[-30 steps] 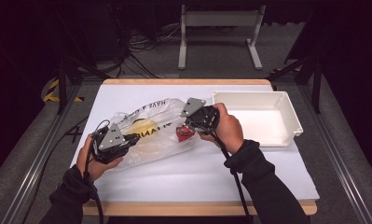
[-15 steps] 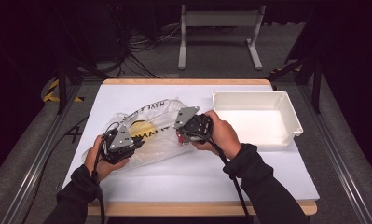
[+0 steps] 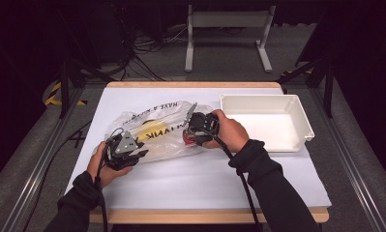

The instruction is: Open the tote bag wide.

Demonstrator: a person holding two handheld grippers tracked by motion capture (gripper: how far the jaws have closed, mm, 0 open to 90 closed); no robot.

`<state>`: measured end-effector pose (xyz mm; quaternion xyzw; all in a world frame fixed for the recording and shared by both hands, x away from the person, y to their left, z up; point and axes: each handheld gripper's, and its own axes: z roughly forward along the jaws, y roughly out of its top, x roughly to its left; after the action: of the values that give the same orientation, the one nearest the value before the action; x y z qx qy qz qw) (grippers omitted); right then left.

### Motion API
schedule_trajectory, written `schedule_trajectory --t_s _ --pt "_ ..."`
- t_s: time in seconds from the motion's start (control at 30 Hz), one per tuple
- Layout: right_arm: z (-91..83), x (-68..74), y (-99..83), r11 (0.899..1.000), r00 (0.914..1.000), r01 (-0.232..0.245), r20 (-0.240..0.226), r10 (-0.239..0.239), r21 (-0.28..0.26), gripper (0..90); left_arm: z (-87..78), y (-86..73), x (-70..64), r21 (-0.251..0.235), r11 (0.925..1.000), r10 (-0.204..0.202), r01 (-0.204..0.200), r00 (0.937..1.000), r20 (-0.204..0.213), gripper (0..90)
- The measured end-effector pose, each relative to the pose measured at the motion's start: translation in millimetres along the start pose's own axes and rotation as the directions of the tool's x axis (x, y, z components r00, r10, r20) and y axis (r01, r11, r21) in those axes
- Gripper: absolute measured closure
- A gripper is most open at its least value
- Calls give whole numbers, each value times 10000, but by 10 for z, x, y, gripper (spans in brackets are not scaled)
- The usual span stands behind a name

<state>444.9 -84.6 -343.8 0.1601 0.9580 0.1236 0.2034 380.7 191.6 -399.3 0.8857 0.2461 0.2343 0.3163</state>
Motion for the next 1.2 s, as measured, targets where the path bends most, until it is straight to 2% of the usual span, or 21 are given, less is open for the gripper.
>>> schedule_trajectory --t_s 0.07,0.1,0.13,0.27,0.37,0.43,0.5,0.53,0.6,0.63,0.67,0.7,0.73,0.77,0.83,0.87,0.9,0.97,1.1,1.17,1.2 --pt "3 -17 -14 9991 9999 14 160 -21 415 474 44 -47 67 372 9991 -165 184 9987 -491 642" --pt "11 -26 -21 9984 9992 60 383 -82 568 469 44 -47 67 372 9991 -165 184 9987 -491 642" --pt "12 -32 -25 9969 9985 64 542 -107 787 468 70 -80 121 488 9980 -374 411 9965 -745 640" --pt "20 -66 -48 9965 9991 1 424 -37 839 467 101 -125 209 748 9941 -720 790 9932 -912 633" --pt "30 -98 -58 9940 9990 20 449 -70 1097 469 95 -165 277 812 9903 -1025 1125 9876 -1186 628" --pt "73 -105 -69 9858 9989 140 423 -214 1674 462 54 -197 350 543 9872 -1432 1503 9828 -1163 598" --pt "98 -106 -77 9837 9992 218 293 -274 1785 452 -13 -217 399 16 9825 -1850 1864 9761 -1141 577" --pt "98 -106 -77 9837 9992 218 293 -274 1785 452 -13 -217 399 16 9825 -1850 1864 9761 -1141 565" --pt "121 -106 -77 9835 9995 202 193 -240 1796 430 -94 -219 435 -560 9751 -2193 2148 9713 -926 562" --pt "132 -105 -75 9835 9994 189 255 -238 1797 415 -142 -213 441 -1083 9688 -2305 2228 9709 -648 541" --pt "148 -101 -64 9824 9995 222 165 -257 1852 405 -194 -188 422 -1448 9686 -2144 2020 9738 -762 545" --pt "148 -101 -64 9824 9995 222 165 -257 1852 405 -194 -188 422 -1448 9686 -2144 2020 9738 -762 562" --pt "158 -98 -46 9835 9983 337 407 -416 1778 437 -224 -142 383 -1587 9736 -1794 1638 9797 -894 615" --pt "158 -98 -46 9835 9983 337 407 -416 1778 437 -224 -142 383 -1587 9736 -1794 1638 9797 -894 640" --pt "156 -102 -31 9845 9960 509 642 -624 1677 535 -206 -101 342 -1495 9791 -1479 1376 9872 -601 651" --pt "149 -114 -15 9870 9937 627 830 -755 1478 628 -196 -89 325 -1495 9816 -1281 1188 9903 -540 711" --pt "152 -115 -9 9867 9924 715 894 -851 1462 648 -176 -65 299 -1338 9863 -1033 960 9935 -487 718" --pt "163 -124 -1 9871 9909 691 1043 -846 1442 708 -169 -48 280 -1331 9874 -924 859 9947 -442 753" --pt "198 -166 1 9905 9892 476 1313 -646 1287 715 -132 -28 273 -1034 9923 -707 682 9973 -211 783" --pt "202 -196 -1 9955 9892 325 1393 -447 888 678 -109 -18 266 -943 9934 -666 648 9977 -157 766" --pt "202 -220 -2 9983 9893 181 1434 -257 545 654 -102 -12 262 -904 9938 -672 645 9974 -266 740"
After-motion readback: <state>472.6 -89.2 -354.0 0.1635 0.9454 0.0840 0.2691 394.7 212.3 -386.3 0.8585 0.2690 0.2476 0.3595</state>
